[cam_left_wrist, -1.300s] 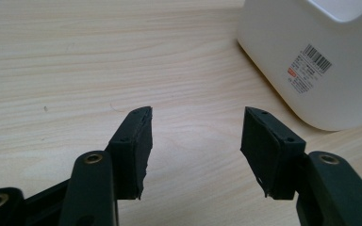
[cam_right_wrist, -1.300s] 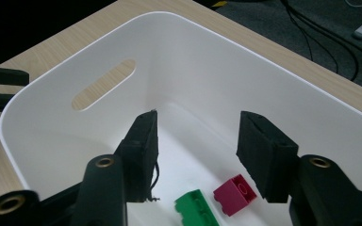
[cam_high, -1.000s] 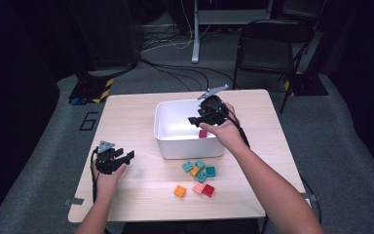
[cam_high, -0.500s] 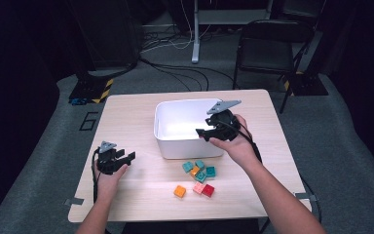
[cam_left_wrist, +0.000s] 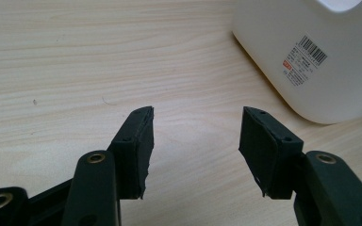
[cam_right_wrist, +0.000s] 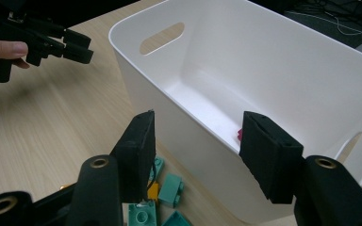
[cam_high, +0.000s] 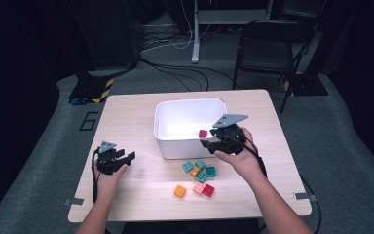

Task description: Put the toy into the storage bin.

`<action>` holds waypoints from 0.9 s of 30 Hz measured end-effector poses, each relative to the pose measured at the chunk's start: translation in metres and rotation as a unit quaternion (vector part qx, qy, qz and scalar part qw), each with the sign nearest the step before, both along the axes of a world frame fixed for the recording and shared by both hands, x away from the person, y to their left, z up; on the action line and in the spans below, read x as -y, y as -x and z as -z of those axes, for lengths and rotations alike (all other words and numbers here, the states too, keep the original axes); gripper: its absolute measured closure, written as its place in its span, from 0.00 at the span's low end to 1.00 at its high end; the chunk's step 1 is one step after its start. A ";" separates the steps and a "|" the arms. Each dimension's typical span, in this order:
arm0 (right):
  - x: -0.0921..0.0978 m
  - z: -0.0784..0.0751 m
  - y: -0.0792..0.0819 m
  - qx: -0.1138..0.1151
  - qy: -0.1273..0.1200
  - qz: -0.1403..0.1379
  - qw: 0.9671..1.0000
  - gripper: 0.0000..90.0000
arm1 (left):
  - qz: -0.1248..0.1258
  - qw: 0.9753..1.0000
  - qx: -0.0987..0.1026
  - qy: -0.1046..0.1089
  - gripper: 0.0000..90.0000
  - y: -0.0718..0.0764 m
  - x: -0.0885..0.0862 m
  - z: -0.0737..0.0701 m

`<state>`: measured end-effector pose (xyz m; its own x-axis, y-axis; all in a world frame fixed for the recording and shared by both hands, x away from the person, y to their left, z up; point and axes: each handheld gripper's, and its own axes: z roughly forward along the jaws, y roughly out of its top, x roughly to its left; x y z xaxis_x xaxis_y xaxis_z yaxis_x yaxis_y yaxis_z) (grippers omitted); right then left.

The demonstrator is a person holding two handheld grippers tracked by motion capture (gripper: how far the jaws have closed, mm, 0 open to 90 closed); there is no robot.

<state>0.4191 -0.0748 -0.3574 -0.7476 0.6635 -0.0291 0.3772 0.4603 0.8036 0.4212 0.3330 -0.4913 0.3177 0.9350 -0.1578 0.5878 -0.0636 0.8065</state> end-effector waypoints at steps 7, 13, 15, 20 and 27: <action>0.004 0.012 0.012 -0.009 -0.007 -0.001 1.000 0.50 | 0.001 1.000 0.001 -0.001 0.50 0.000 0.000 0.000; 0.010 0.029 0.019 -0.023 -0.002 -0.001 1.000 0.51 | 0.001 1.000 0.001 -0.002 0.50 0.000 0.001 0.000; 0.012 0.035 0.021 -0.024 -0.002 0.000 1.000 0.51 | 0.004 1.000 0.001 -0.002 0.51 0.000 0.002 0.000; 0.017 0.048 0.023 -0.025 -0.011 0.008 1.000 0.50 | 0.002 1.000 0.002 -0.005 0.51 0.000 0.002 0.000; 0.022 0.065 0.023 -0.034 -0.008 0.019 0.999 0.50 | -0.001 1.000 0.002 -0.002 0.51 0.000 0.001 0.000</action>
<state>0.3961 -0.0969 -0.4224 -0.7211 0.6921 0.0319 0.4483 0.4310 0.7832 0.4208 0.3324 -0.4910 0.3162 0.9361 -0.1539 0.5853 -0.0649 0.8082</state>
